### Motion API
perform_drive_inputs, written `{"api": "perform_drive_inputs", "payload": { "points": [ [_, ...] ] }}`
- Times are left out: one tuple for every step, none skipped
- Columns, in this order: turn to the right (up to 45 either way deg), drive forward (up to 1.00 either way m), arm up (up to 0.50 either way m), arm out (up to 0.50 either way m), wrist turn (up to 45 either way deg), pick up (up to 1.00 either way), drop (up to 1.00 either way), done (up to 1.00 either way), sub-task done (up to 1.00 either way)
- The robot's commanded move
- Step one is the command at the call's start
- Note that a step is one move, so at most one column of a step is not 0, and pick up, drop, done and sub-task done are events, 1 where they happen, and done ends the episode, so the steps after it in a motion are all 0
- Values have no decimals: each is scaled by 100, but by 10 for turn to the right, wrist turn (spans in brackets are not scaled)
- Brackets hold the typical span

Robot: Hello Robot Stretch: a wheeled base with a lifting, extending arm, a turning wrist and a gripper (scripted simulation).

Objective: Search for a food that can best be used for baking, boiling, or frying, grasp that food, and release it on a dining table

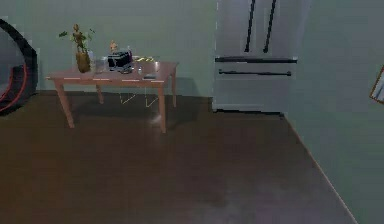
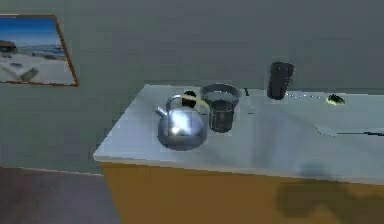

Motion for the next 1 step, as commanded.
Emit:
{"api": "perform_drive_inputs", "payload": {
  "points": [
    [390, 0, 0, 0, 0, 0, 0, 0, 0]
  ]
}}
